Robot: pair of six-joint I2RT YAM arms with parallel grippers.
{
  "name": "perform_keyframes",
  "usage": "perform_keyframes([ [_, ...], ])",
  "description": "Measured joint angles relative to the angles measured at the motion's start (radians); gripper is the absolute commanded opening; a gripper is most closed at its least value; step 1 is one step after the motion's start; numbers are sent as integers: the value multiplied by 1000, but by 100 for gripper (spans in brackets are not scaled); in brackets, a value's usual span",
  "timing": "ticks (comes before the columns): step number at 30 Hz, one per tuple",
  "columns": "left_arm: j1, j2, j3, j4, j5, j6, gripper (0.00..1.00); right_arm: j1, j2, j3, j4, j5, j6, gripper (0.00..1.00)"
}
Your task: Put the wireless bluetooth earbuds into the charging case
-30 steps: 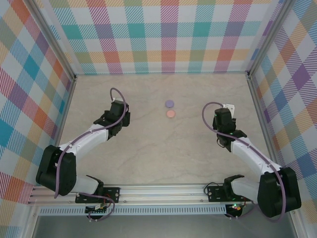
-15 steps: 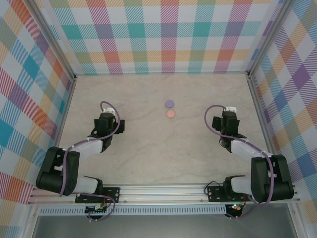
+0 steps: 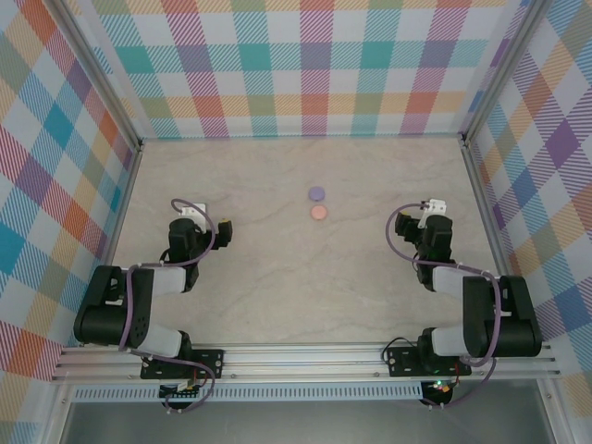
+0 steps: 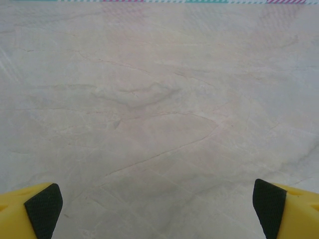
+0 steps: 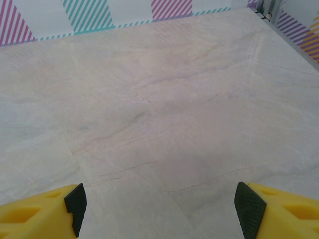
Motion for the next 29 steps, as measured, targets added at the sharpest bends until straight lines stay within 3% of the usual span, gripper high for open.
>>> perform_keyframes([
  [7, 1, 89, 1, 66, 14, -6, 100, -2, 98, 5, 64, -39, -12, 85],
  [8, 1, 92, 3, 64, 13, -7, 100, -2, 117, 10, 74, -42, -16, 89],
  [9, 1, 94, 10, 56, 6, -11, 100, 0, 136, 15, 76, -47, -23, 100],
  [29, 2, 99, 40, 31, -49, -34, 100, 6, 150, 31, 79, -66, -52, 100],
])
